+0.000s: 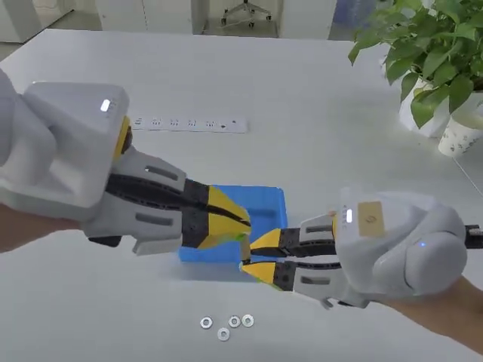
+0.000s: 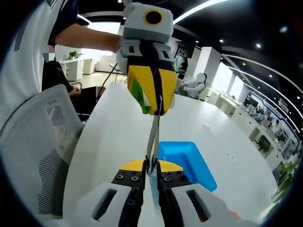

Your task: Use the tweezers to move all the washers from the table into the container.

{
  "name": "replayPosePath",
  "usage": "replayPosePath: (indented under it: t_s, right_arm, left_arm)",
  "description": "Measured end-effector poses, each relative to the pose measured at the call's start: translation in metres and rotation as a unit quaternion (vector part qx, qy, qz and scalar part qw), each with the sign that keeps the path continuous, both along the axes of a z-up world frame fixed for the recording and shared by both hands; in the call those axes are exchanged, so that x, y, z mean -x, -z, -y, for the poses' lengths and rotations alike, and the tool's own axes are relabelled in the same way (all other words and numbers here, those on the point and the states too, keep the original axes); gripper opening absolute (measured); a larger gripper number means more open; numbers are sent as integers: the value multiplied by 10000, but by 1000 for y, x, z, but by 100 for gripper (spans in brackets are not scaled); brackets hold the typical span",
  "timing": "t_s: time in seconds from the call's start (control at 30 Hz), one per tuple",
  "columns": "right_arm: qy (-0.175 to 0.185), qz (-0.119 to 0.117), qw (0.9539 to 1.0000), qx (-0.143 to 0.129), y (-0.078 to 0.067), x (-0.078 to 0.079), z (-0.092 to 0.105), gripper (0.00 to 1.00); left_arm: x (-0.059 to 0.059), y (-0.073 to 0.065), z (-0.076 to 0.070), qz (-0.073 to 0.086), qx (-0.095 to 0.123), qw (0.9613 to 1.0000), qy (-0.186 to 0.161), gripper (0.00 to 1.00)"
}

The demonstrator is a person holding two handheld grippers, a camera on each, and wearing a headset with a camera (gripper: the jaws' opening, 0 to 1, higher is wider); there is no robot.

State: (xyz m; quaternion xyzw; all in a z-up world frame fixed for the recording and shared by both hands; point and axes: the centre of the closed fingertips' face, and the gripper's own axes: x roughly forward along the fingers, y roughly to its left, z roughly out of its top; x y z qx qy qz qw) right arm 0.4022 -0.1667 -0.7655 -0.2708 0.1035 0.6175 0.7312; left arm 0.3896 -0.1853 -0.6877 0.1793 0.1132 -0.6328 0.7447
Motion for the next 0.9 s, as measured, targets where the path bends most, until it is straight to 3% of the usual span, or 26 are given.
replayPosePath:
  t_s: [0.2, 0.5, 0.67, 0.73, 0.77, 0.9]
  right_arm:
    - [22, 174, 9998, -16, -7, -20, -6, 10]
    - [100, 221, 9997, -35, -4, -49, -11, 10]
    - [168, 203, 9997, 17, 8, -68, -14, 10]
    - [167, 175, 9997, 38, 14, -73, -15, 10]
    - [146, 184, 9997, 98, 18, -75, -15, 10]
    - [103, 155, 9996, 230, 34, -83, -19, 10]
  left_arm:
    - [-17, -7, -5, 131, 67, 9999, -91, 5]
    - [-44, -3, -11, 243, 91, 9996, -135, 5]
    - [-60, 7, -13, 285, 56, 9995, -94, 5]
    - [-67, 12, -13, 241, 48, 9997, -83, 5]
    - [-70, 18, -14, 103, 47, 9999, -87, 5]
    - [-80, 34, -15, 45, -32, 10000, -78, 5]
